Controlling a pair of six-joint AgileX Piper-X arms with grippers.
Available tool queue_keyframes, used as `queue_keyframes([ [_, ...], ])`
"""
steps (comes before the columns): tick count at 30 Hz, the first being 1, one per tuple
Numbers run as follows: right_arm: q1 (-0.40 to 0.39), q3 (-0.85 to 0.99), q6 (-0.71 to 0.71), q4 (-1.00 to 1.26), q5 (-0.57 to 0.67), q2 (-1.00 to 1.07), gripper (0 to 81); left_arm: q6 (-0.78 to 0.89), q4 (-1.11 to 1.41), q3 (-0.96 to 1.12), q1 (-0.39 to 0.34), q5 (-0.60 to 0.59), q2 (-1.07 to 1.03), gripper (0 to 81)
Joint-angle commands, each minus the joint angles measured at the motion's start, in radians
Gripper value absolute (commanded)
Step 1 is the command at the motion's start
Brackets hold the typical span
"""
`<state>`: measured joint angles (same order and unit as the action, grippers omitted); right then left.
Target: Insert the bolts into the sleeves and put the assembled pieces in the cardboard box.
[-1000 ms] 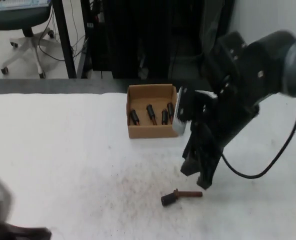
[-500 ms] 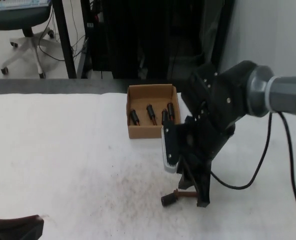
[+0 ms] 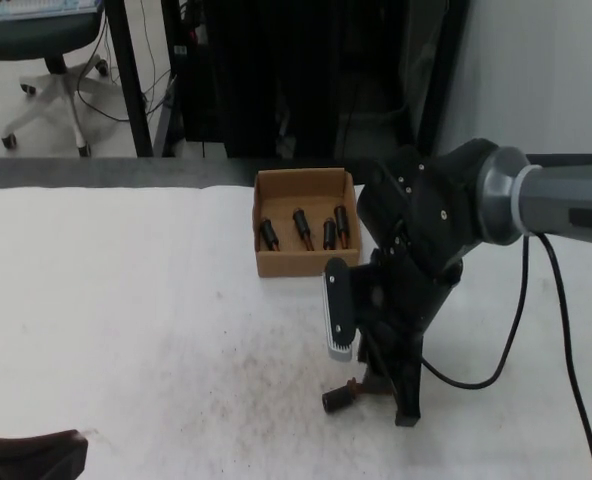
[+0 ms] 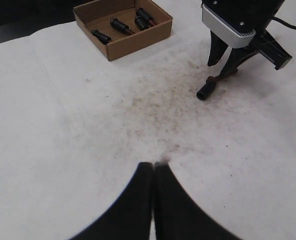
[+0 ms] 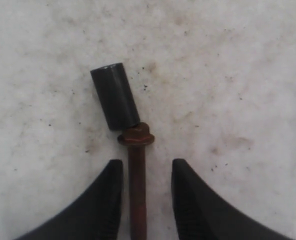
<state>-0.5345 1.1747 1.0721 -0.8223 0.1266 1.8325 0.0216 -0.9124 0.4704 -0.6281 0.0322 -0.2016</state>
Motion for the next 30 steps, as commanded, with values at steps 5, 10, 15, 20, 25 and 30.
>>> queue_keyframes([
  [5, -0.003, 0.003, 0.005, -0.028, -0.002, 0.006, 32.1, 0.009, 0.013, 0.0, 0.0, 0.011, 0.006, 0.3],
  [10, -0.003, 0.003, 0.005, -0.029, -0.002, 0.013, 32.1, 0.009, 0.013, 0.0, 0.0, 0.011, 0.006, 0.3],
  [15, -0.003, 0.003, 0.005, -0.029, -0.002, 0.014, 32.1, 0.009, 0.013, 0.0, 0.0, 0.011, 0.006, 0.3],
  [20, -0.005, 0.003, 0.005, -0.029, -0.002, 0.013, 32.1, 0.009, 0.013, 0.0, 0.0, 0.011, 0.006, 0.3],
  [25, -0.026, 0.003, 0.005, 0.003, -0.002, 0.013, 32.1, 0.009, 0.013, 0.0, 0.0, 0.011, 0.006, 0.3],
  [30, -0.038, 0.003, 0.005, 0.017, -0.002, 0.013, 25.3, 0.009, 0.013, 0.0, 0.0, 0.011, 0.006, 0.3],
])
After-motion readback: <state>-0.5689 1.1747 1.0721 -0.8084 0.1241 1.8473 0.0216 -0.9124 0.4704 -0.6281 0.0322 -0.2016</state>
